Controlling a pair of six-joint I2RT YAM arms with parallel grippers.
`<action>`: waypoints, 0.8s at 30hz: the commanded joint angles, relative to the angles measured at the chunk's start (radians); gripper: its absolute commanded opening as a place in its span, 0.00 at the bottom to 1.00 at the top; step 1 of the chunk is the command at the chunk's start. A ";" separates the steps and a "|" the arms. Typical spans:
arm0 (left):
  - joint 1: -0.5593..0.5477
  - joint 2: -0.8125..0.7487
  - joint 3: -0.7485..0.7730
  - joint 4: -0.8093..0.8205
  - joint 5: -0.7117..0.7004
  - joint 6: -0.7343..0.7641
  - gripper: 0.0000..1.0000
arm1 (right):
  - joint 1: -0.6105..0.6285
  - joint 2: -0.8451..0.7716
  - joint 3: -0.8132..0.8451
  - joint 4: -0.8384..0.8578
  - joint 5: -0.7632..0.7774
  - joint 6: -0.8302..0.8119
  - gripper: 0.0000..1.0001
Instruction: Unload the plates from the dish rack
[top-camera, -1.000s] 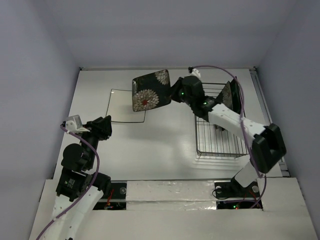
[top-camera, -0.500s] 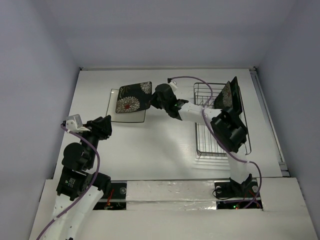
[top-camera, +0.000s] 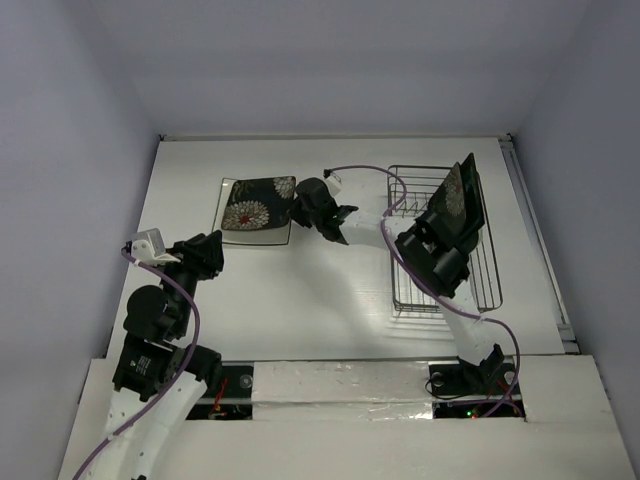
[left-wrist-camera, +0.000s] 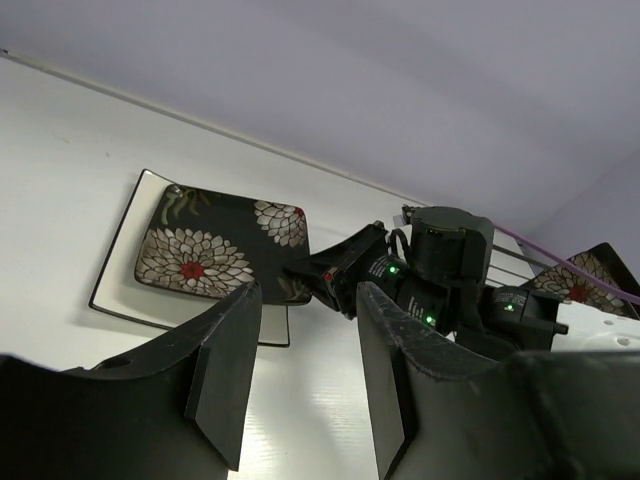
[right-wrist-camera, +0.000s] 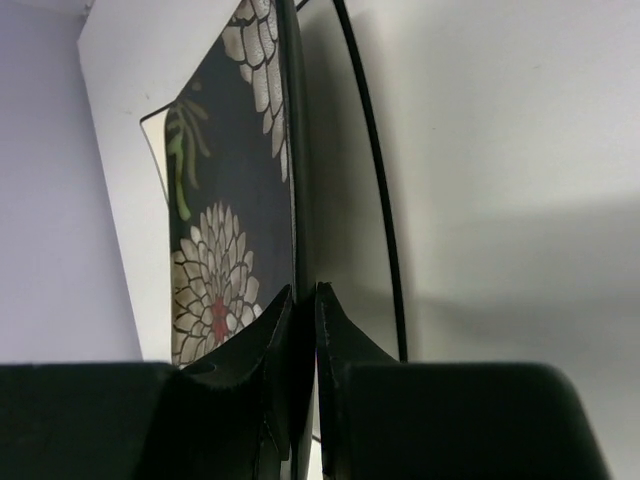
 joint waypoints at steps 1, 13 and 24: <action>0.003 0.002 0.004 0.041 0.004 0.002 0.40 | 0.022 -0.023 0.090 0.175 -0.009 0.061 0.06; 0.003 -0.013 0.002 0.042 0.004 0.000 0.40 | 0.041 -0.021 0.064 0.062 -0.069 -0.026 0.62; 0.003 -0.030 0.004 0.045 0.004 0.003 0.40 | 0.004 -0.084 0.065 -0.146 -0.188 -0.249 0.97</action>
